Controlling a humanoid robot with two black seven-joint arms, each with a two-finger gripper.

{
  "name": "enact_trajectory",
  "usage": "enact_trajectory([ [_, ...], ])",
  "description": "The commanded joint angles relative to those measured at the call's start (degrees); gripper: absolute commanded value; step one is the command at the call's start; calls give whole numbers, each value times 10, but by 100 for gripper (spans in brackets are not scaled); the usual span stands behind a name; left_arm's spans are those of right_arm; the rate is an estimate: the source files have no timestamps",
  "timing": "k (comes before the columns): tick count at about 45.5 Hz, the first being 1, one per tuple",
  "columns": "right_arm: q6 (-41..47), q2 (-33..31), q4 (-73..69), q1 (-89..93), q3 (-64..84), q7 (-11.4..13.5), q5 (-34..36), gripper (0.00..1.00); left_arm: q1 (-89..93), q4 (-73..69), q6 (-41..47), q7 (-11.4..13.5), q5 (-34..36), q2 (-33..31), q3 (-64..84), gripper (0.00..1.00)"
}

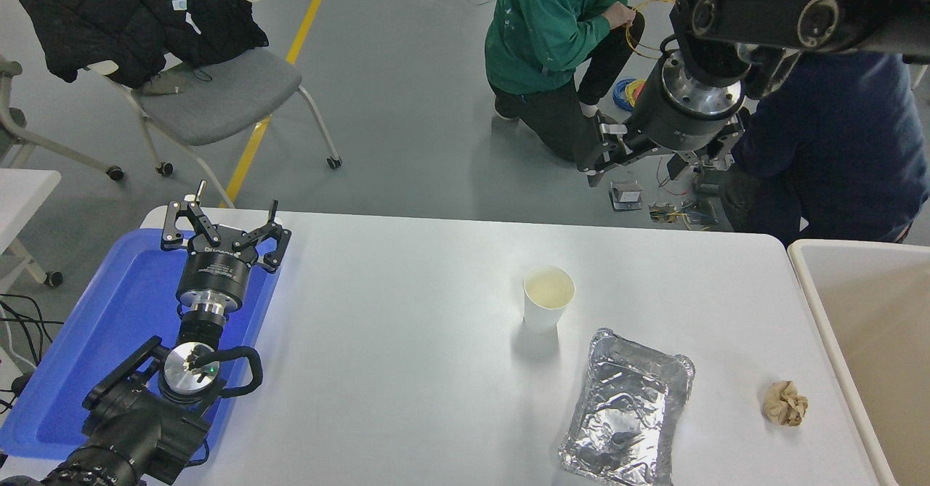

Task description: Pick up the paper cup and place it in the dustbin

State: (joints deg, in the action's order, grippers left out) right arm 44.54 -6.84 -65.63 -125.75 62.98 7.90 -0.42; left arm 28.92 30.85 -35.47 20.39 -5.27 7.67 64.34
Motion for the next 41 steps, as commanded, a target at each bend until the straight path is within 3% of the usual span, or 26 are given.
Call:
enact_trajectory([
  [1, 5, -4, -11, -4, -7, 0, 3, 100, 0, 0, 0, 0, 0, 1, 0, 100],
  [15, 4, 0, -3, 37, -23, 0, 9, 100, 0, 0, 0, 0, 0, 0, 0, 100],
  [41, -183, 35, 99, 261, -75, -1, -1, 100, 0, 0, 0, 0, 0, 1, 0, 100],
])
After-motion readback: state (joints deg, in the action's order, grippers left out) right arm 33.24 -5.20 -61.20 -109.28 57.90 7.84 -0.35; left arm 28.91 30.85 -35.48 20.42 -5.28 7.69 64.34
